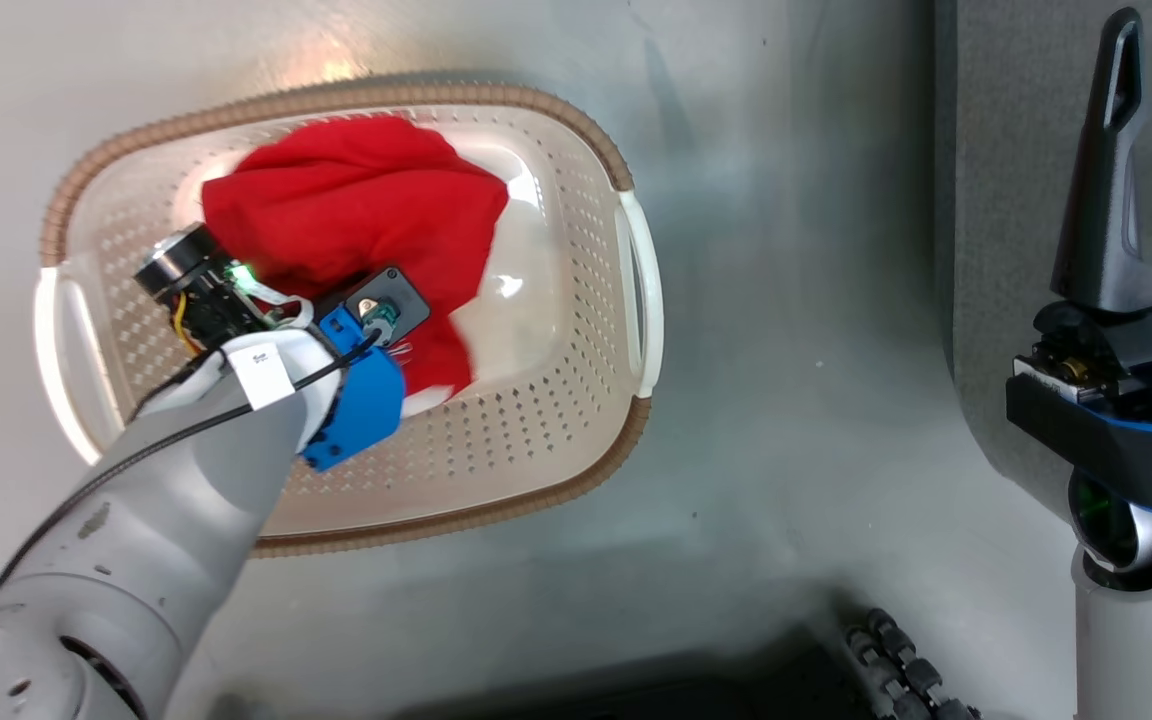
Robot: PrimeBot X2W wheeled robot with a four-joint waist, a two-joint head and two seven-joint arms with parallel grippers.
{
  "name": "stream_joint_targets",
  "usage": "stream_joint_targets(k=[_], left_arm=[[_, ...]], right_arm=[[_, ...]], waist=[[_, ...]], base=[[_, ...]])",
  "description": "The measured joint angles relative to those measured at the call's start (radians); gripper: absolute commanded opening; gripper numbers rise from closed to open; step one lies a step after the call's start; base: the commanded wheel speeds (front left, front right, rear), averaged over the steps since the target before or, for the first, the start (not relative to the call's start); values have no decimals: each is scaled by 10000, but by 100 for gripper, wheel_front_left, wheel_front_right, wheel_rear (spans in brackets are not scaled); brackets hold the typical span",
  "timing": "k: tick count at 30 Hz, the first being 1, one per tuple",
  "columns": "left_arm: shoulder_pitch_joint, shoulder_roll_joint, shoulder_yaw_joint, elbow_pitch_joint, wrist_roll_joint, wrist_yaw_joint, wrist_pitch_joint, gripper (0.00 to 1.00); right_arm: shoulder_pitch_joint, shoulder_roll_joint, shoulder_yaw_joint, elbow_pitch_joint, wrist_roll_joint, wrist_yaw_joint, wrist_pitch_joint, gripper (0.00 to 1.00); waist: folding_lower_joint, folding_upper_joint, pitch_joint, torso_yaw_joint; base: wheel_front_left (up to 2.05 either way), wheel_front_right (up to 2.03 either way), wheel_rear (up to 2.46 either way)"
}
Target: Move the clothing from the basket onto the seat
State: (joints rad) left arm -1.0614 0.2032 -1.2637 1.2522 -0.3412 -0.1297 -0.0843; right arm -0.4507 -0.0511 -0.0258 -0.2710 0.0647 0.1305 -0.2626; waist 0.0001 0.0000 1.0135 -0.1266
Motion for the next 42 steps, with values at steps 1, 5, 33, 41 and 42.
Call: stream_joint_targets(k=[1,5,33,41,42], left_arm=[[29,-63,90,-40,-224,0,-169,0],[160,-355,159,-190,-708,0,-763,0],[1997,-209,2587,-3609,-1590,516,-1774,0],[2623,-77,3946,-5145,-1229,721,-1774,0],[2711,-73,4109,-5317,-1197,734,-1774,0]], right_arm=[[-9,0,-27,52,0,0,0,100],[-13,0,-123,274,-8,0,0,100],[1650,2,-537,1987,-46,0,0,100],[2249,2,-485,2376,132,0,0,100],[2334,2,-472,2422,159,0,0,100]], waist=[[0,0,-104,29],[0,0,-597,191],[-3,1,-5837,1420],[-3,2,-7192,1667],[-4,2,-7350,1692]], base=[[0,0,0],[0,0,0],[0,0,0],[0,0,0],[0,0,0]])
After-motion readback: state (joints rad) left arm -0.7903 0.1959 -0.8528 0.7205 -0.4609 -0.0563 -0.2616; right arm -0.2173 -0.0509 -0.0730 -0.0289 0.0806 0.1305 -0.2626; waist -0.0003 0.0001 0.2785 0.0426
